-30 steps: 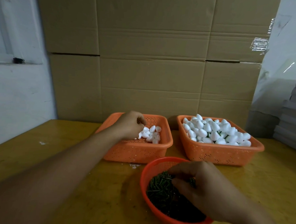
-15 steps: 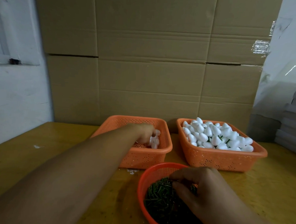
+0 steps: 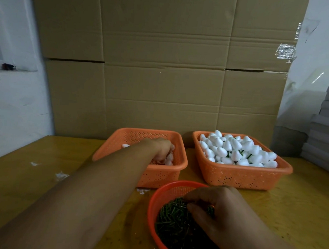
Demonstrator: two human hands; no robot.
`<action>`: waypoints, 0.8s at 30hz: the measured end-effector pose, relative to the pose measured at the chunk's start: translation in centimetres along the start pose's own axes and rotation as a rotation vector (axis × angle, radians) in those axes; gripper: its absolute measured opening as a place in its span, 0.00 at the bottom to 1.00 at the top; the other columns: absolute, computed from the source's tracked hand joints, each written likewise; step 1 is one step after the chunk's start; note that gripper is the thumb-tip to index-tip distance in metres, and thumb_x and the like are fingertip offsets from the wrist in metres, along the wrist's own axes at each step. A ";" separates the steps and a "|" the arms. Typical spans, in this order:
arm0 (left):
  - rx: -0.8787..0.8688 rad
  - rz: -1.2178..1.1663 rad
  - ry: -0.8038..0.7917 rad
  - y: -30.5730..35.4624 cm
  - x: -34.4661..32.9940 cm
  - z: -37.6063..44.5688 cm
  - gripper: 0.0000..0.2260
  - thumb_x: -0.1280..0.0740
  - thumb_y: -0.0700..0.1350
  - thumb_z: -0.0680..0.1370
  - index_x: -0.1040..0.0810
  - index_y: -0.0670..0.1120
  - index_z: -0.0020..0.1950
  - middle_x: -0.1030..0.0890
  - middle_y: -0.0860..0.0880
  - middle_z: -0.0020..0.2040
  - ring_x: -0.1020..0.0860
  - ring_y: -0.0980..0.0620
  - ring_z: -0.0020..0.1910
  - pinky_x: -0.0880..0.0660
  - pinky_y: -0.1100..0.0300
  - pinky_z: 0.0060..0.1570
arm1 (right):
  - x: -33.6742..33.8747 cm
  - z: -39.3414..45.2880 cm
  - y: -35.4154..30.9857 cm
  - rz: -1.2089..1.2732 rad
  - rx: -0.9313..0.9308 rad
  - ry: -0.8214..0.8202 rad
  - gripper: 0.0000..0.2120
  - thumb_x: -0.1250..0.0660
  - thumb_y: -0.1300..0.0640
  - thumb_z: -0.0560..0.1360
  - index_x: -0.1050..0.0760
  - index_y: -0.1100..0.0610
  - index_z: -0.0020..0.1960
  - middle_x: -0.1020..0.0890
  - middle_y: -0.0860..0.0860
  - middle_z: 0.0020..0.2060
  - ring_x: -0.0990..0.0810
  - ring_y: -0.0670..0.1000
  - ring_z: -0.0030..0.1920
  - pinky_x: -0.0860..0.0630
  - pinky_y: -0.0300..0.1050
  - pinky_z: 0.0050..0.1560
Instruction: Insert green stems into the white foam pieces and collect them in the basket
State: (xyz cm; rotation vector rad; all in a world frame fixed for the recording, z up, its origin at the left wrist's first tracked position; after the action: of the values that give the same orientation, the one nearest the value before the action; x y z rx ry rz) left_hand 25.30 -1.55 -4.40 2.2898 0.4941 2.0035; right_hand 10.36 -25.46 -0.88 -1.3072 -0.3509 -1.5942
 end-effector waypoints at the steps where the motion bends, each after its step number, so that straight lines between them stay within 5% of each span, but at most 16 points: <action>1: 0.009 -0.089 -0.012 0.0 -0.3 0.1 0.12 0.36 0.37 0.79 0.23 0.47 0.61 0.15 0.53 0.46 0.19 0.55 0.39 0.22 0.56 0.39 | 0.0 0.0 0.0 -0.002 -0.002 -0.001 0.13 0.37 0.44 0.72 0.25 0.37 0.56 0.16 0.35 0.43 0.18 0.38 0.42 0.21 0.42 0.43; 4: 0.101 -0.414 -0.079 0.0 -1.0 -0.2 0.14 0.44 0.45 0.84 0.21 0.43 0.62 0.15 0.47 0.42 0.19 0.51 0.38 0.20 0.52 0.51 | -0.1 0.0 0.3 0.000 -0.011 -0.009 0.13 0.35 0.46 0.72 0.25 0.35 0.56 0.16 0.34 0.43 0.18 0.36 0.43 0.21 0.40 0.44; 8: 0.142 -0.579 -0.126 0.0 -1.4 -0.7 0.09 0.43 0.44 0.82 0.23 0.49 0.53 0.18 0.48 0.44 0.21 0.50 0.41 0.24 0.54 0.47 | -0.5 0.0 0.6 0.007 -0.008 -0.035 0.12 0.34 0.46 0.73 0.22 0.38 0.56 0.16 0.34 0.44 0.18 0.36 0.44 0.22 0.39 0.44; 11: 0.047 -0.391 -0.131 -0.1 -1.0 -0.7 0.10 0.38 0.40 0.79 0.24 0.54 0.54 0.18 0.55 0.44 0.20 0.56 0.41 0.26 0.60 0.42 | -0.6 0.1 0.6 0.016 0.004 -0.033 0.13 0.35 0.45 0.72 0.22 0.38 0.56 0.16 0.34 0.43 0.18 0.37 0.43 0.22 0.39 0.44; 15: 0.009 0.039 0.013 -0.5 0.7 -0.8 0.06 0.32 0.43 0.77 0.23 0.52 0.41 0.20 0.57 0.41 0.20 0.56 0.40 0.28 0.60 0.34 | -0.6 0.1 0.7 0.015 0.022 -0.017 0.14 0.37 0.44 0.72 0.26 0.34 0.57 0.16 0.35 0.45 0.17 0.38 0.45 0.21 0.41 0.46; 19: -0.031 0.005 0.134 -0.7 1.9 -1.4 0.05 0.29 0.45 0.76 0.24 0.53 0.45 0.20 0.52 0.47 0.20 0.51 0.45 0.22 0.54 0.42 | -0.4 0.1 0.4 -0.005 0.043 -0.011 0.16 0.35 0.47 0.73 0.30 0.29 0.57 0.16 0.33 0.46 0.18 0.36 0.44 0.21 0.38 0.44; 24: -0.149 -0.124 0.285 -0.1 2.9 -3.1 0.10 0.25 0.46 0.72 0.25 0.52 0.47 0.20 0.53 0.45 0.21 0.53 0.40 0.27 0.57 0.35 | -0.6 0.0 0.4 0.013 0.054 -0.026 0.14 0.34 0.48 0.74 0.25 0.36 0.59 0.16 0.34 0.46 0.18 0.37 0.44 0.21 0.38 0.44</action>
State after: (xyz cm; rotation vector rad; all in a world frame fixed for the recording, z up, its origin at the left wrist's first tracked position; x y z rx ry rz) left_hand 22.61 -1.17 -1.16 1.8527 0.4720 2.2311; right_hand 10.67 -25.34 -1.57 -1.2876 -0.3985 -1.5473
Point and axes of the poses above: each hand's wrist, its own z-axis towards the middle knuckle, its own x-axis out of the back of the hand, y = z × x, the point moved 6 cm from there along z, towards the middle knuckle
